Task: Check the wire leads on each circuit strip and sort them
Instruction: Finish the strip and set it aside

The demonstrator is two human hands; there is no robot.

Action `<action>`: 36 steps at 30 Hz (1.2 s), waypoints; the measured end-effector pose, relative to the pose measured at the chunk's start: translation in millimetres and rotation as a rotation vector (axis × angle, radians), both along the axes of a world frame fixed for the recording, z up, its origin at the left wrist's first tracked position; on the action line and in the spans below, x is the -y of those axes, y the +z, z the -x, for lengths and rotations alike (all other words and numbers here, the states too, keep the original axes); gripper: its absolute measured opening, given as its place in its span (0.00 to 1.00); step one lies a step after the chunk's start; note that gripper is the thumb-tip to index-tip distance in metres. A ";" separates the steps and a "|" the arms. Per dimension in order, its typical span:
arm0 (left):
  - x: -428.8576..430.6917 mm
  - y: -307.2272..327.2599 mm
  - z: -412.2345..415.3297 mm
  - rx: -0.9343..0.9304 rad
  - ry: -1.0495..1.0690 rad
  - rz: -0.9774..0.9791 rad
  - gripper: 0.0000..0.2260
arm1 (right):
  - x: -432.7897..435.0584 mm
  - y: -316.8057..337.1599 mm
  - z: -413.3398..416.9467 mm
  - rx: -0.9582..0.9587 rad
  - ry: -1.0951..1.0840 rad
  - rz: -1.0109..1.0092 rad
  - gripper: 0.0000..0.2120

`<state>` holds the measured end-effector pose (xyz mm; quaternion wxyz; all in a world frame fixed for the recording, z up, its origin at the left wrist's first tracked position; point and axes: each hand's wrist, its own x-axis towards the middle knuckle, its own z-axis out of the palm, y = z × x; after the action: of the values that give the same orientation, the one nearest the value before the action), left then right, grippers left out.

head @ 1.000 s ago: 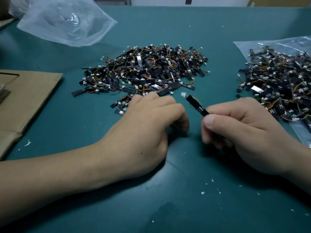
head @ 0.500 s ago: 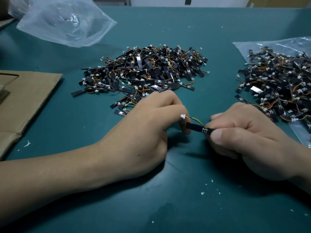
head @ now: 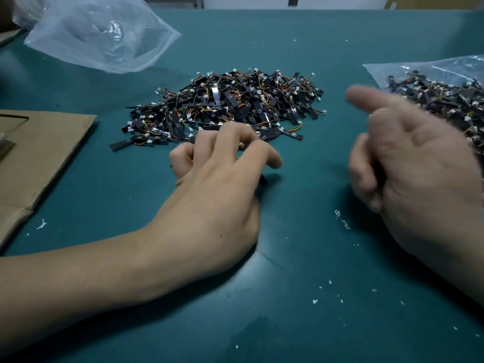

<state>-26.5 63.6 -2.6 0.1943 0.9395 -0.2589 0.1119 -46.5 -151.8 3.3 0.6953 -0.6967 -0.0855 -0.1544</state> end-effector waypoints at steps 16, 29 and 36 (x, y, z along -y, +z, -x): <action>1.7 3.0 5.7 0.243 -0.241 0.292 0.18 | -3.7 1.6 11.0 -0.069 0.327 0.479 0.09; 4.2 2.6 -0.5 0.011 -0.390 0.439 0.08 | -6.5 2.7 9.9 0.021 0.294 0.637 0.10; -0.7 -1.9 -11.8 -0.006 -0.484 0.466 0.06 | -7.9 3.9 10.0 0.000 0.321 0.588 0.11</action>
<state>-14.8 64.3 -4.6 0.4258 0.7813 -0.4414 0.1162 -56.5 -143.9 7.2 0.4800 -0.8451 -0.2351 -0.0115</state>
